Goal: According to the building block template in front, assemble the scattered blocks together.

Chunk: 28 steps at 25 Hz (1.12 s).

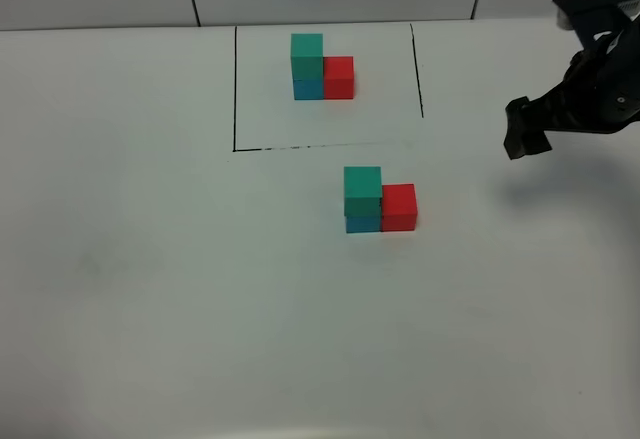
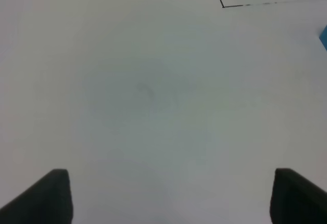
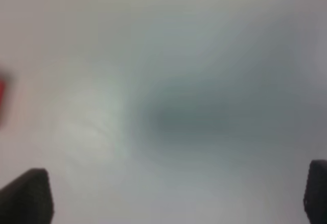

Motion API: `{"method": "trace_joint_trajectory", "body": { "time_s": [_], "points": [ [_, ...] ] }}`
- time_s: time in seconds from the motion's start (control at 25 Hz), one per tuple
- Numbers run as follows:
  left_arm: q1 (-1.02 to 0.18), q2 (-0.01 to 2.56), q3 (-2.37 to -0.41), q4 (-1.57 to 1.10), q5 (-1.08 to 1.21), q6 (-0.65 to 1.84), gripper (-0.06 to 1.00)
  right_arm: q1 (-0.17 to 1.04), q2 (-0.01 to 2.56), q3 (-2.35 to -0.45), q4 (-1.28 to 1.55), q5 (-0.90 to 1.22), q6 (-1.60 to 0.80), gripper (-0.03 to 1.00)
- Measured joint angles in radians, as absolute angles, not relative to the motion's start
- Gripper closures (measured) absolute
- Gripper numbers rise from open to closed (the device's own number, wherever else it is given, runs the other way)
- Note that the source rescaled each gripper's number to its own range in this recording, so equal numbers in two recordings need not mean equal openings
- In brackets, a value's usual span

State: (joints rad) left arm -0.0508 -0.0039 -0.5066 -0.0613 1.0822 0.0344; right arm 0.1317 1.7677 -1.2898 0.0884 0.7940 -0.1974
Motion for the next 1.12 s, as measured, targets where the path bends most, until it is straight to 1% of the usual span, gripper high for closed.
{"method": "trace_joint_trajectory", "body": {
  "time_s": [0.24, 0.48, 0.68, 0.8, 1.12],
  "points": [
    [-0.051, -0.004, -0.507, -0.061, 1.082, 0.034, 0.18, 0.065, 1.694, -1.347, 0.088, 0.772, -0.21, -0.03],
    [-0.051, -0.004, -0.507, -0.061, 1.082, 0.034, 0.18, 0.004, 1.479, -1.281, 0.087, 0.735, -0.216, -0.03],
    [-0.051, -0.004, -0.507, -0.061, 1.082, 0.034, 0.18, -0.015, 1.287, -1.253, 0.087, 0.726, -0.216, -0.03],
    [-0.051, -0.004, -0.507, -0.061, 1.082, 0.034, 0.18, -0.015, 1.188, -1.203, 0.087, 0.727, -0.216, -0.03],
    [-0.051, -0.004, -0.507, -0.061, 1.082, 0.034, 0.18, -0.015, 0.91, -0.985, 0.087, 0.708, -0.216, -0.03]
  ]
}}
